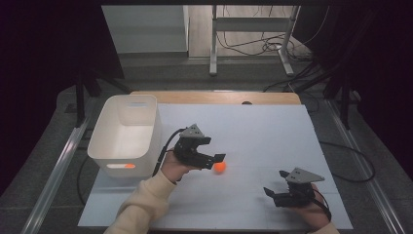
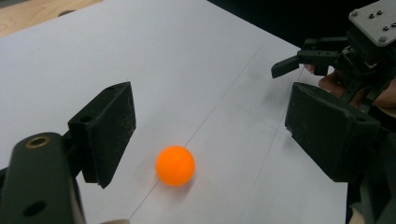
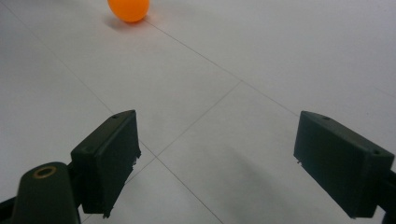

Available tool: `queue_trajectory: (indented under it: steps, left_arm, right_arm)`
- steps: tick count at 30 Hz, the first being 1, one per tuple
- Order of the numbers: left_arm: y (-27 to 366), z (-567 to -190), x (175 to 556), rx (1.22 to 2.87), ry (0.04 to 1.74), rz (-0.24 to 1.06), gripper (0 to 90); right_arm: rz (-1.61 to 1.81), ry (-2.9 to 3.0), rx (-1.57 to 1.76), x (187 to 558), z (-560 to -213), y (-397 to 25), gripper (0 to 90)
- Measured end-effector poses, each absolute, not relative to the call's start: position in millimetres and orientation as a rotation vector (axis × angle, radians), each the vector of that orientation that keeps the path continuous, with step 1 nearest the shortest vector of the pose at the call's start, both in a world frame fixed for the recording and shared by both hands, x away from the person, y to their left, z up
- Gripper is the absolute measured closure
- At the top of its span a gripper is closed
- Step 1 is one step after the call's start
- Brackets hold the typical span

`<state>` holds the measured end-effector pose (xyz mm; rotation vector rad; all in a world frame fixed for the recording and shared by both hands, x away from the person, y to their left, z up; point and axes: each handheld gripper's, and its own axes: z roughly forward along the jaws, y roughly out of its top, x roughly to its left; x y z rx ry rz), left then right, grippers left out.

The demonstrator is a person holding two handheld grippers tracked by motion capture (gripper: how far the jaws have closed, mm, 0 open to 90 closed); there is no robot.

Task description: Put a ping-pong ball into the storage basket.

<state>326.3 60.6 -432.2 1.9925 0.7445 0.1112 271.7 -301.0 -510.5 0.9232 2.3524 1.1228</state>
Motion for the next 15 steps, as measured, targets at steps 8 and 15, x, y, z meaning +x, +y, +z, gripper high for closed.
queue_trajectory:
  steps: [8,15]
  left_arm:
    - [53,-440,328,2.019,0.746,0.101,16.9]
    - [45,-448,328,2.048,0.751,0.105,16.8]
  right_arm:
    - [1.121,2.353,0.925,272,-511,-301,14.6]
    - [1.12,2.354,0.922,272,-511,-301,14.6]
